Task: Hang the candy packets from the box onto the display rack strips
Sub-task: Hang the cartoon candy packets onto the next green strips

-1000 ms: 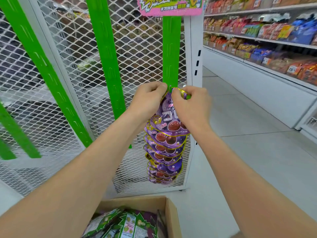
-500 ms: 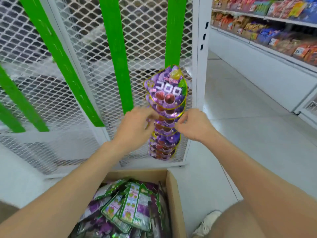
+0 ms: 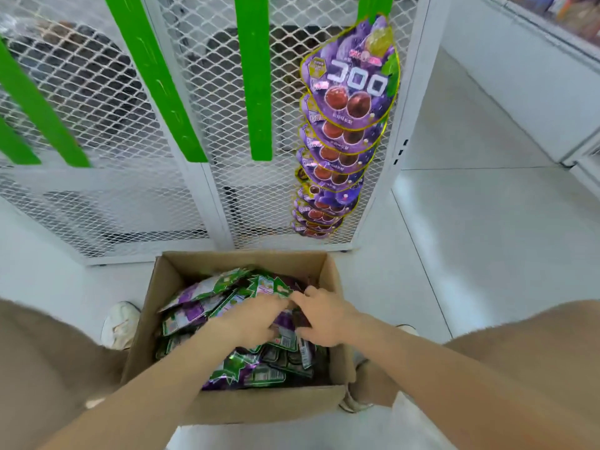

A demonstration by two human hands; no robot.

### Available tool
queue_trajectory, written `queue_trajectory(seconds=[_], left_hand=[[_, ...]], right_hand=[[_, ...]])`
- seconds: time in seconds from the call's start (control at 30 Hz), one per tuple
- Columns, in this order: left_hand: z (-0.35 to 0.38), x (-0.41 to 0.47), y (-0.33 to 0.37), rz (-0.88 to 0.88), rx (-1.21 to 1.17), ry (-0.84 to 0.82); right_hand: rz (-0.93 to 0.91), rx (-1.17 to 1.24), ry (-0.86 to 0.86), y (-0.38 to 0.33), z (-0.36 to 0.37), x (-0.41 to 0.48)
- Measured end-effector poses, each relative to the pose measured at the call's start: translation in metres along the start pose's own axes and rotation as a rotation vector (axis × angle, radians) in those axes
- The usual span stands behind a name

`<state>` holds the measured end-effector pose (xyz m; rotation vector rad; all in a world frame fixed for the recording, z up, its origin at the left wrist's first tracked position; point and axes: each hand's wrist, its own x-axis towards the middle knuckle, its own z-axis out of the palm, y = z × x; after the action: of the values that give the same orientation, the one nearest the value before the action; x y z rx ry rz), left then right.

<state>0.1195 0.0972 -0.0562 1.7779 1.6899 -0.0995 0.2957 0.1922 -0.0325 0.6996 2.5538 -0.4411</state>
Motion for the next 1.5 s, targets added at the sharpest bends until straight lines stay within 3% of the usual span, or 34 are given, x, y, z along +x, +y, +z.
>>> queue_trajectory(seconds=[0.13, 0.27, 0.47, 0.63, 0.77, 0.87, 1.0, 1.07, 1.23, 1.3, 1.4, 1.5], left_hand=[[0.017, 0.008, -0.005, 0.021, 0.166, 0.074], [0.022, 0.008, -0.010, 0.067, 0.307, 0.126], [0.035, 0.007, -0.018, 0.110, 0.351, 0.131], [0.037, 0.007, -0.019, 0.179, 0.473, 0.237], [0.014, 0.000, -0.023, 0.157, 0.322, 0.393], [-0.019, -0.013, -0.021, 0.052, 0.213, 0.301], [-0.035, -0.033, -0.022, -0.004, 0.360, 0.069], [-0.033, -0.036, -0.020, -0.023, 0.242, 0.097], [-0.071, -0.043, 0.015, 0.043, -0.372, 0.623], [-0.100, -0.052, 0.029, 0.102, -0.496, 0.663], [-0.136, -0.064, 0.036, 0.181, -0.646, 0.573], [-0.166, -0.077, 0.035, 0.158, -0.736, 0.680]], right_hand=[[0.026, -0.359, 0.002, 0.026, -0.012, 0.003], [0.035, -0.191, 0.056, 0.059, -0.019, 0.002], [0.074, -0.024, 0.127, 0.054, -0.015, -0.003], [0.095, 0.057, 0.072, 0.056, -0.021, -0.008], [0.089, 0.159, 0.062, 0.051, -0.027, -0.006], [0.111, 0.291, 0.182, 0.042, -0.031, -0.001], [0.133, 0.488, 0.278, 0.029, -0.054, -0.002], [0.049, 0.522, 0.314, 0.022, -0.074, -0.008], [-0.165, 0.452, 0.491, 0.002, -0.128, -0.023], [-0.230, 0.476, 0.571, -0.008, -0.148, -0.029], [-0.262, 0.564, 0.713, -0.026, -0.177, -0.039], [-0.203, 0.629, 0.858, -0.036, -0.202, -0.050]])
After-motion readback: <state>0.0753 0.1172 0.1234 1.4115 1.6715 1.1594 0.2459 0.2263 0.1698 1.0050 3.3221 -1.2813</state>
